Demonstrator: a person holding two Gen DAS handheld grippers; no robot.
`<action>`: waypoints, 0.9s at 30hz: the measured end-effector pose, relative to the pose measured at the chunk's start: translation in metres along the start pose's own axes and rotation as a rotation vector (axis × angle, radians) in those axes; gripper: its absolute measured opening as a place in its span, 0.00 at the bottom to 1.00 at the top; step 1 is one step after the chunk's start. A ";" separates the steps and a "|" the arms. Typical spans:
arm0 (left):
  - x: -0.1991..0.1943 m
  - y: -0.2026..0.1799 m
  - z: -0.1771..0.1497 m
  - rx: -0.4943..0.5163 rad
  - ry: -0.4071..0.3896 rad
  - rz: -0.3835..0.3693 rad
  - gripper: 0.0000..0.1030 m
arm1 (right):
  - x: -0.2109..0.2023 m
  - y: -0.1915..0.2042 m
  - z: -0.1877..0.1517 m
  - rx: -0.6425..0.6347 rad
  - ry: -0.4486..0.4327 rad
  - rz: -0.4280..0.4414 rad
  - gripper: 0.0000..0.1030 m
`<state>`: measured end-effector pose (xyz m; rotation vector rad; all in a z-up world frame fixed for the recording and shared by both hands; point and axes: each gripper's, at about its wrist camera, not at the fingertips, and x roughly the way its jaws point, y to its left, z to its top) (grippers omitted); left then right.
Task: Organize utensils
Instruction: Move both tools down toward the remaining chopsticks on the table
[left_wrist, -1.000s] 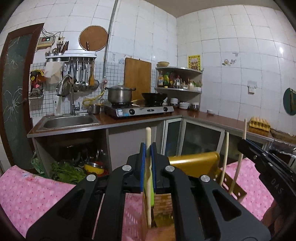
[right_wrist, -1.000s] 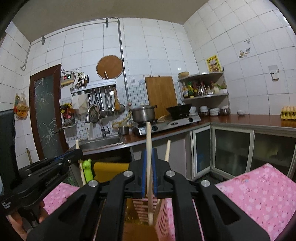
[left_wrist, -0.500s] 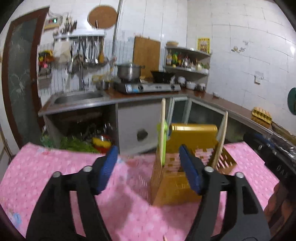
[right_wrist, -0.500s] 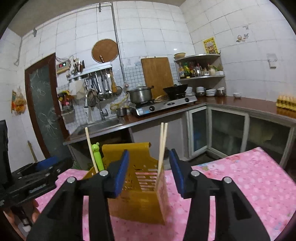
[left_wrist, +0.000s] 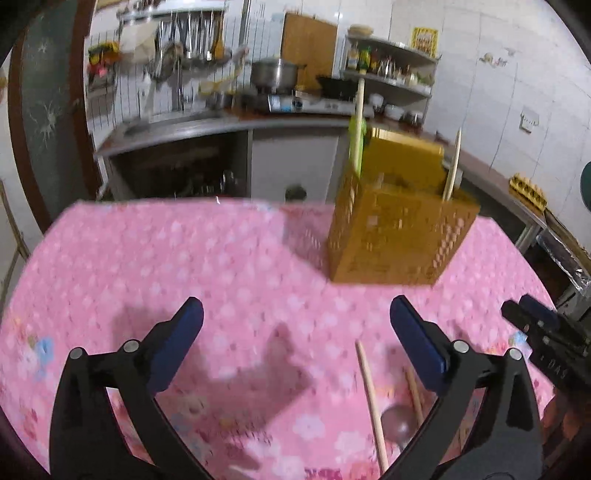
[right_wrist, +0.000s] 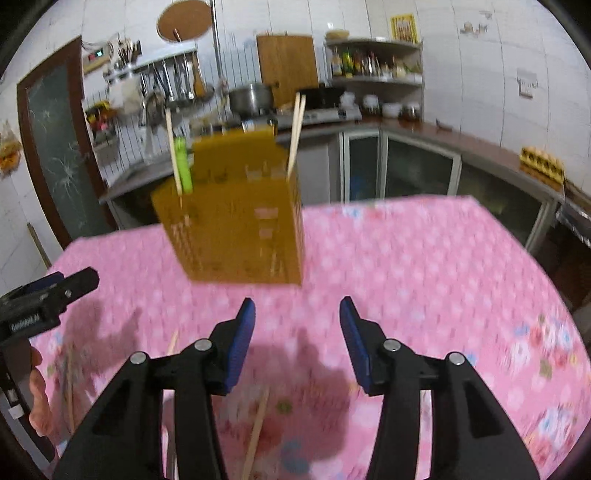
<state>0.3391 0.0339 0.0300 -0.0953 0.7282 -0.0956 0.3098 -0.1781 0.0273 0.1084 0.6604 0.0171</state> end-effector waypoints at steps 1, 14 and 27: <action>0.004 0.000 -0.005 -0.009 0.026 -0.009 0.95 | 0.002 0.001 -0.010 0.001 0.018 -0.011 0.46; 0.047 -0.028 -0.041 0.038 0.218 -0.010 0.82 | 0.026 0.013 -0.059 0.015 0.203 -0.060 0.45; 0.069 -0.046 -0.046 0.077 0.276 -0.014 0.38 | 0.033 0.015 -0.063 0.004 0.216 -0.058 0.11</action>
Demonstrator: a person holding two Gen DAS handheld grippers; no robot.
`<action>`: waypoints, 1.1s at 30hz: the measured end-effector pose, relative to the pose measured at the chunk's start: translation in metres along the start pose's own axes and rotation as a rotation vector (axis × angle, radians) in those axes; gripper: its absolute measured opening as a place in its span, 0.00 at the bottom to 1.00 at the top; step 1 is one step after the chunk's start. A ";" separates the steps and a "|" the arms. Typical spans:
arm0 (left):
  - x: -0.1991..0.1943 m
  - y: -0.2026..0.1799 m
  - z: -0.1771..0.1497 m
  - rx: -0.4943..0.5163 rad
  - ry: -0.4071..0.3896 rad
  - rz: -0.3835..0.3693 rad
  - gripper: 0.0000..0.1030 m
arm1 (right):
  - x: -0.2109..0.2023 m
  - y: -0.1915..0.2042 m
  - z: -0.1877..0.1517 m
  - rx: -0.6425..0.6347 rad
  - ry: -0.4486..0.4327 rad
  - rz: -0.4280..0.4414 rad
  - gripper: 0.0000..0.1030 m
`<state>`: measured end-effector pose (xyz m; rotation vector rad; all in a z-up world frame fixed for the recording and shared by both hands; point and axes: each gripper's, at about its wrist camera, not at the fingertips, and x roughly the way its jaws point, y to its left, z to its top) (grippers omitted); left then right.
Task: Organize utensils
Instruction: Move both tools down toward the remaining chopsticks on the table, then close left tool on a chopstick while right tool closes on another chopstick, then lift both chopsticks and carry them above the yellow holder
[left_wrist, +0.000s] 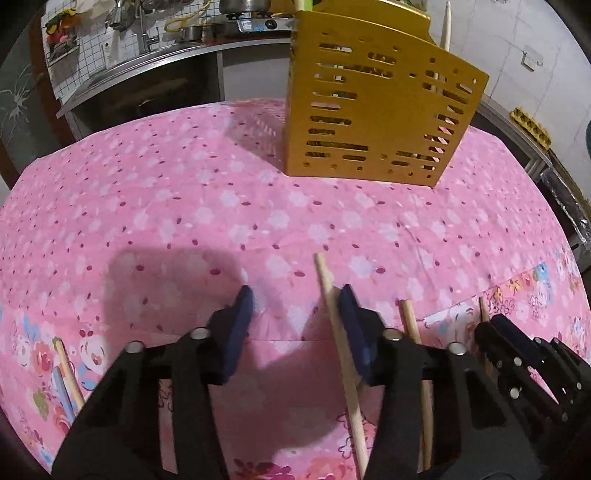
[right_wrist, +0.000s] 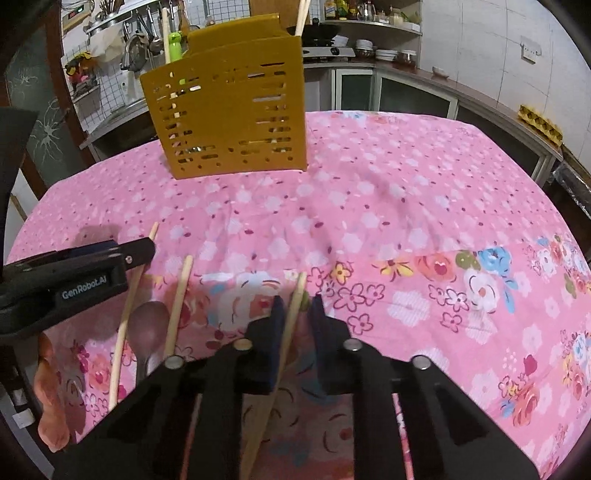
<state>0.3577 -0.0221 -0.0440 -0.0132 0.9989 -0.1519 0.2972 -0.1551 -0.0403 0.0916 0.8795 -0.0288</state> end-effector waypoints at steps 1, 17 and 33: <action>0.000 -0.001 0.001 0.002 0.001 0.001 0.35 | 0.001 -0.002 0.001 0.001 0.000 0.004 0.09; 0.005 -0.005 0.008 0.010 0.034 0.012 0.10 | 0.027 -0.019 0.038 0.007 0.061 0.041 0.06; -0.018 -0.003 0.010 -0.003 -0.045 0.003 0.04 | 0.002 -0.042 0.047 0.079 0.006 0.143 0.06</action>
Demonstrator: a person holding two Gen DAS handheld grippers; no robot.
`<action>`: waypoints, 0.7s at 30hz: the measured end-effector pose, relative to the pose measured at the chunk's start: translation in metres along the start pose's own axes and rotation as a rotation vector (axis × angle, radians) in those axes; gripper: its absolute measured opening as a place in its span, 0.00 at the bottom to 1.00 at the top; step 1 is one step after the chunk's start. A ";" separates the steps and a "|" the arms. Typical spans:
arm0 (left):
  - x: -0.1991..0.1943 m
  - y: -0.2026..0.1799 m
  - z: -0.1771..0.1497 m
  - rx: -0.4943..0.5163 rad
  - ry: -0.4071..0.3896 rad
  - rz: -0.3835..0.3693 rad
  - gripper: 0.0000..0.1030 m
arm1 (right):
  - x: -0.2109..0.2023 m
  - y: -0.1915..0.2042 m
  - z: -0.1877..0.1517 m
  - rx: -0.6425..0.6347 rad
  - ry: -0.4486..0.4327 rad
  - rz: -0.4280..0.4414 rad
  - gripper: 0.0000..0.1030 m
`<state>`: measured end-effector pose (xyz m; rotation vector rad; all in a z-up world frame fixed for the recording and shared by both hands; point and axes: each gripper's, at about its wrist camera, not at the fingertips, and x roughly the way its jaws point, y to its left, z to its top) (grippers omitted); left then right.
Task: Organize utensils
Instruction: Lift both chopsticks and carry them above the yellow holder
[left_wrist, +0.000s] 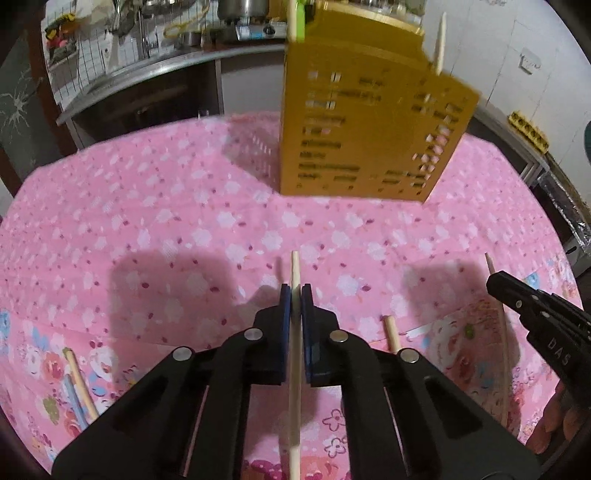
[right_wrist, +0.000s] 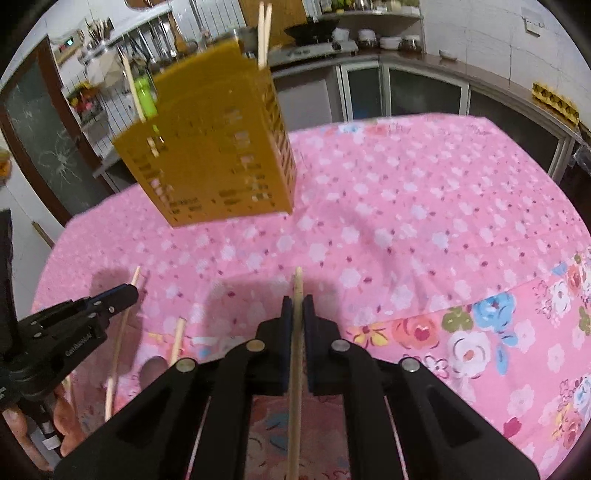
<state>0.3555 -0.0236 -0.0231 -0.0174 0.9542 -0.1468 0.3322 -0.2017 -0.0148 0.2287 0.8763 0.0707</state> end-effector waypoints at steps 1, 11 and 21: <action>-0.007 -0.001 0.000 0.003 -0.024 0.001 0.04 | -0.007 0.000 0.002 -0.002 -0.023 0.009 0.06; -0.078 0.002 0.002 -0.007 -0.246 -0.007 0.04 | -0.064 -0.003 0.008 -0.005 -0.227 0.081 0.06; -0.126 0.004 0.011 -0.020 -0.430 -0.011 0.04 | -0.102 0.012 0.015 -0.074 -0.405 0.069 0.06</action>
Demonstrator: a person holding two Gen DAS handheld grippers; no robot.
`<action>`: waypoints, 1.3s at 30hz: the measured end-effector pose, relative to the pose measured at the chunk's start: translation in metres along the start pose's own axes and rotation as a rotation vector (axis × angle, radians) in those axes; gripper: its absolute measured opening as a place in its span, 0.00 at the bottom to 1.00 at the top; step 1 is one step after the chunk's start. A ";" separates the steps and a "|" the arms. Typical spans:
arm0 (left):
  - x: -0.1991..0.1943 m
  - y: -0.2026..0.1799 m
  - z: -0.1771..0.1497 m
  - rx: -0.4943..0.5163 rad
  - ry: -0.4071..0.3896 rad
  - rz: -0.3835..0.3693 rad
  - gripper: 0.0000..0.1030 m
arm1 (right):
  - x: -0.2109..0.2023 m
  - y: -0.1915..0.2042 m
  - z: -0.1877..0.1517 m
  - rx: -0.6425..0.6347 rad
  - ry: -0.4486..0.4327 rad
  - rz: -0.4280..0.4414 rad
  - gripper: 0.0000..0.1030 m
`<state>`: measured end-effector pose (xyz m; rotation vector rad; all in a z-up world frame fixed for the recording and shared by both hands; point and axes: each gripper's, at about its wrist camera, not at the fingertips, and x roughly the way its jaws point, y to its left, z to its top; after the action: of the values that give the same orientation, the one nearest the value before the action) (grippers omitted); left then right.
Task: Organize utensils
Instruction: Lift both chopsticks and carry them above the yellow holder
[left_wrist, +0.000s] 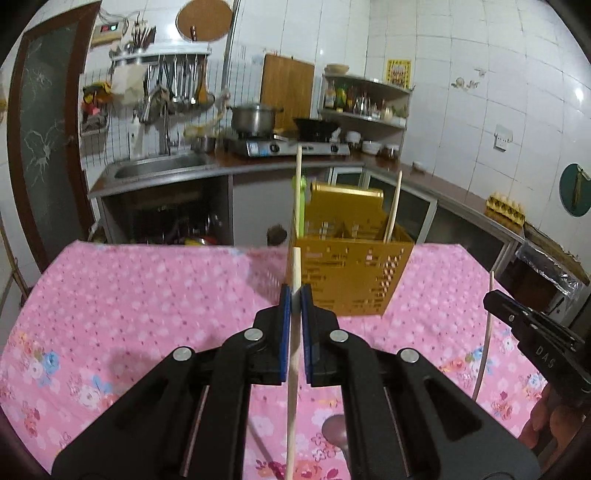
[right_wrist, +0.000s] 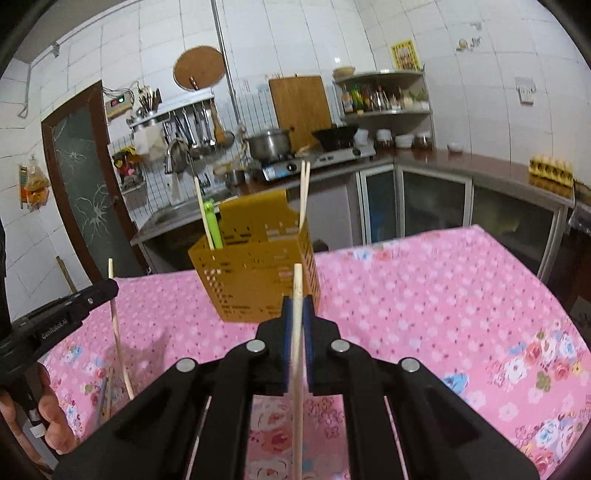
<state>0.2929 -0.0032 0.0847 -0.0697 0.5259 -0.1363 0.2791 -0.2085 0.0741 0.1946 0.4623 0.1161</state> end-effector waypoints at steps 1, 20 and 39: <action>-0.002 0.000 0.002 -0.001 -0.011 -0.001 0.04 | -0.002 0.001 0.001 -0.004 -0.010 0.000 0.06; -0.017 -0.019 0.085 0.001 -0.234 -0.049 0.04 | -0.009 0.028 0.090 -0.077 -0.258 0.041 0.06; 0.045 -0.032 0.162 -0.009 -0.347 -0.061 0.04 | 0.058 0.046 0.165 -0.108 -0.321 0.005 0.06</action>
<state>0.4094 -0.0364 0.2059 -0.1163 0.1783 -0.1775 0.4024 -0.1808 0.2034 0.1054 0.1357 0.1117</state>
